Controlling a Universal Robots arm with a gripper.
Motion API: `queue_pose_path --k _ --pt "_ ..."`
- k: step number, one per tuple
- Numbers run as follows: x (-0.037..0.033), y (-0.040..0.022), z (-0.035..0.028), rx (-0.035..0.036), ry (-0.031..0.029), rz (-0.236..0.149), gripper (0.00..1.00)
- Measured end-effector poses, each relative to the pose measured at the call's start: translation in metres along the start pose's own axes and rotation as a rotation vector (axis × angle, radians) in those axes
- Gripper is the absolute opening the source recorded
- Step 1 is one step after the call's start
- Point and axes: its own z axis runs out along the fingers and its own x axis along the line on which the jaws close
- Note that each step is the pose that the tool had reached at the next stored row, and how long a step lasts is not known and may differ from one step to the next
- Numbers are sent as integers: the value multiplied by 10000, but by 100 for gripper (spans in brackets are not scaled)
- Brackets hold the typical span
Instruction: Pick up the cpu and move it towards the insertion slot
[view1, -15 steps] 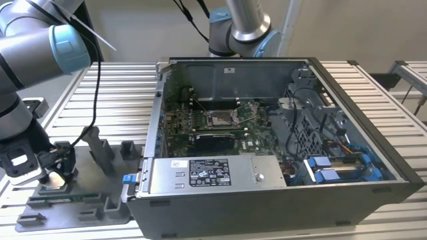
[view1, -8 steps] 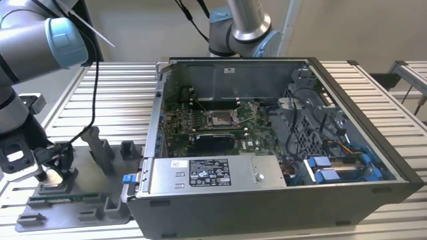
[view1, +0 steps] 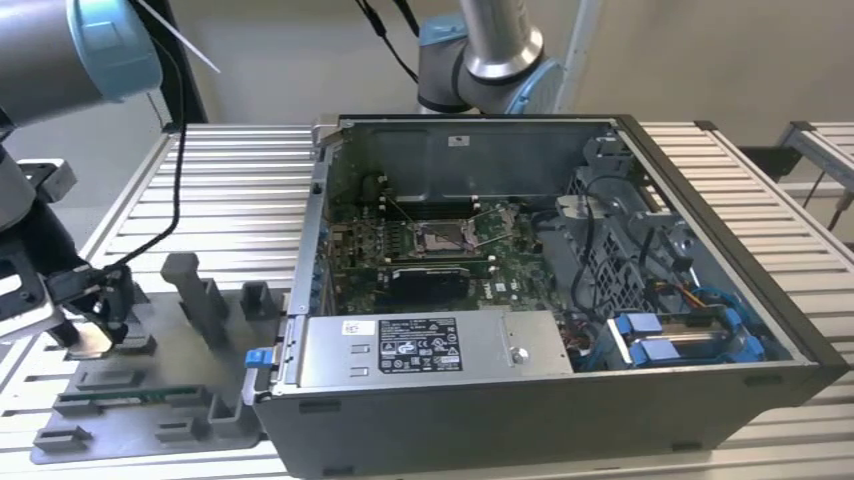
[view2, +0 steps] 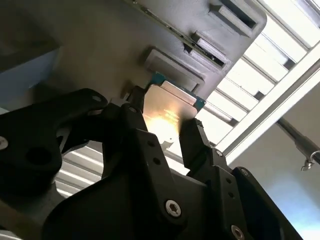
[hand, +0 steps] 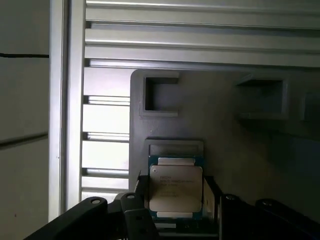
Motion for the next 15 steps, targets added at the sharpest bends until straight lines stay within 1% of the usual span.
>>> queue_pose_path --k 2,4,15 --pt "0 2 -91 -1 -2 1 0" --pt "1 5 -273 0 0 1 0" --pt "2 13 -771 -1 -1 1 0"
